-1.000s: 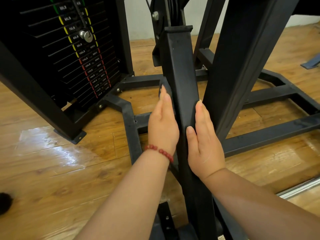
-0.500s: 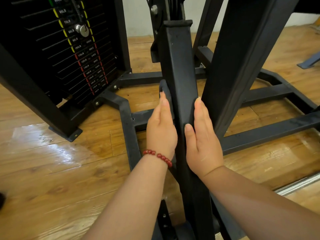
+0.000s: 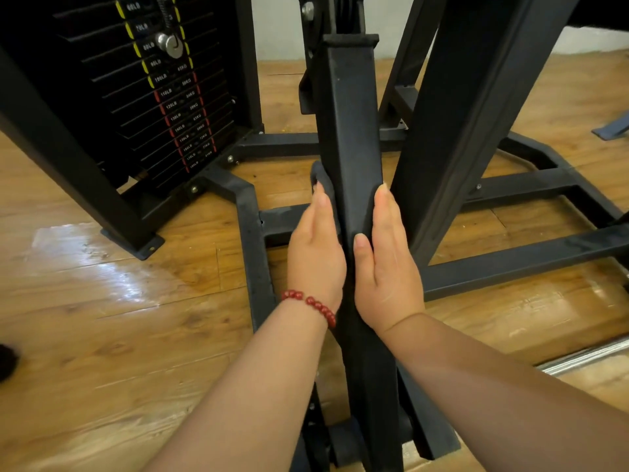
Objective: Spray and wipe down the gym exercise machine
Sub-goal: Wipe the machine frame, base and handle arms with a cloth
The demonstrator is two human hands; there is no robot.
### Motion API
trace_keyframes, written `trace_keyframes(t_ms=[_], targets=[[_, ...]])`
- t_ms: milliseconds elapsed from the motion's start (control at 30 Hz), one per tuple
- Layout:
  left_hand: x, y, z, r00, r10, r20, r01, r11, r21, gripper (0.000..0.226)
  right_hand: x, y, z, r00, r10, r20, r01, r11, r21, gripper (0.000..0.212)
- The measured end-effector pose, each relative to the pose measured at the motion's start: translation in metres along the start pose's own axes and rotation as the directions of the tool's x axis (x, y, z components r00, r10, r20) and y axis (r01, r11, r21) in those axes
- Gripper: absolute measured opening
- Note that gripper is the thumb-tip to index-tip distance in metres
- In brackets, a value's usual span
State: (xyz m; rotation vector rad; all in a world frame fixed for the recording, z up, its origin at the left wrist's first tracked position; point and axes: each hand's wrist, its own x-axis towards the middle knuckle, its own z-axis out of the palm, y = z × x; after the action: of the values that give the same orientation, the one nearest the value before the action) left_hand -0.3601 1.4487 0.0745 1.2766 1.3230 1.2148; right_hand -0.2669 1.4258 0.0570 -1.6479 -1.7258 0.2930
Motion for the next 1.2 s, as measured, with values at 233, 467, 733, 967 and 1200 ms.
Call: trace_keyframes(t_ms=[233,467,733,967,1200], targets=[[-0.038,0.017,0.005,0.939,-0.343,-0.007,0.327,0.903,-0.278,0.038,0.002,-0.001,-0.008,0.996,-0.002,0.087,0.001,1.000,0.019,0.057],[-0.005,0.024,0.008,0.900,-0.424,-0.098,0.406,0.899,-0.162,0.034,0.004,0.003,-0.013,0.989,-0.050,0.139,0.033,0.992,0.123,0.054],[-0.013,0.024,0.011,0.859,-0.498,-0.122,0.486,0.867,-0.112,0.043,0.006,0.007,-0.012,0.987,-0.074,0.139,0.051,0.986,0.159,0.057],[-0.029,0.017,0.020,0.904,-0.396,-0.160,0.381,0.917,-0.118,0.042,0.007,0.009,-0.008,0.994,-0.071,0.089,0.053,0.980,0.191,0.058],[-0.014,0.029,0.019,0.908,-0.363,-0.208,0.340,0.930,-0.140,0.038,0.004,0.010,-0.007,0.995,-0.081,0.050,0.067,0.970,0.233,0.055]])
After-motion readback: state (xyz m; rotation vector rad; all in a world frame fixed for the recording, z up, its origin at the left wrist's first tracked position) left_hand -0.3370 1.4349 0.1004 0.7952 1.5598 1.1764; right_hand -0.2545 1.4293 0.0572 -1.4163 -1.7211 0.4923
